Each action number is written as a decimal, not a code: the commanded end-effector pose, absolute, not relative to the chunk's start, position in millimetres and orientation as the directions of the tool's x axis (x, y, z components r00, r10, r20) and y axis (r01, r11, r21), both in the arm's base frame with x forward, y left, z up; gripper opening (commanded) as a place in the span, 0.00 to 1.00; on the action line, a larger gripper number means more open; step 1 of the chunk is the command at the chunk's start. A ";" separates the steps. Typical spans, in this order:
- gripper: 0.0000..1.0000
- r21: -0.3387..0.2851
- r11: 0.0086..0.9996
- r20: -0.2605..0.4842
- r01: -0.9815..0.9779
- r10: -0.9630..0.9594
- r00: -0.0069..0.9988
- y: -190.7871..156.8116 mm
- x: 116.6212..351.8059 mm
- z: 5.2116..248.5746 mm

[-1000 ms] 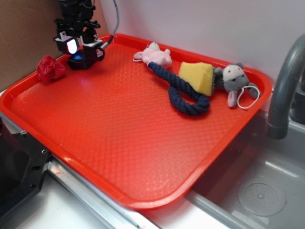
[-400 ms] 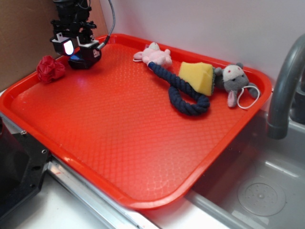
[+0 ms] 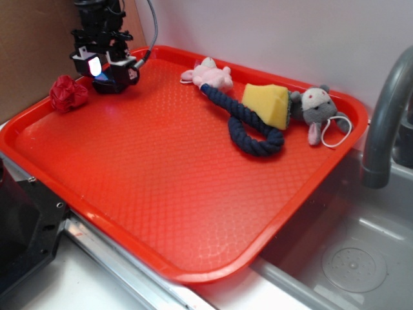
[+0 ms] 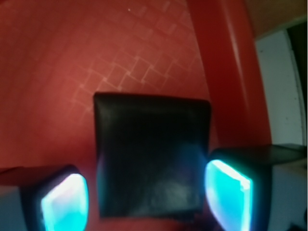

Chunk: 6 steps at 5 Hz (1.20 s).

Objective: Grab the black box.

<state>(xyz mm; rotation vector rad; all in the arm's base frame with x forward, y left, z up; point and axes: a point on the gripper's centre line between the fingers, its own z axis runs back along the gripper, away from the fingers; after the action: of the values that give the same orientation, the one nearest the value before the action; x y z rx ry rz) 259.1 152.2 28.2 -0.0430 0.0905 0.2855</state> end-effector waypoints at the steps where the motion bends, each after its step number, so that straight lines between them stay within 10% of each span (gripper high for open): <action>1: 1.00 -0.037 0.978 -0.072 -0.203 0.200 0.977 123.2 286.9 28.0; 2: 0.83 -0.033 0.985 -0.090 -0.172 0.168 0.982 99.9 291.1 26.2; 3: 0.00 -0.025 0.983 -0.095 -0.183 0.180 0.979 98.4 288.8 24.5; 6: 0.00 -0.076 0.978 -0.074 -0.193 0.188 0.979 67.9 266.1 80.4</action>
<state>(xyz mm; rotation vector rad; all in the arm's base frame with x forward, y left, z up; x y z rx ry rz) 261.8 68.0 69.6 -0.0960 0.1145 0.2054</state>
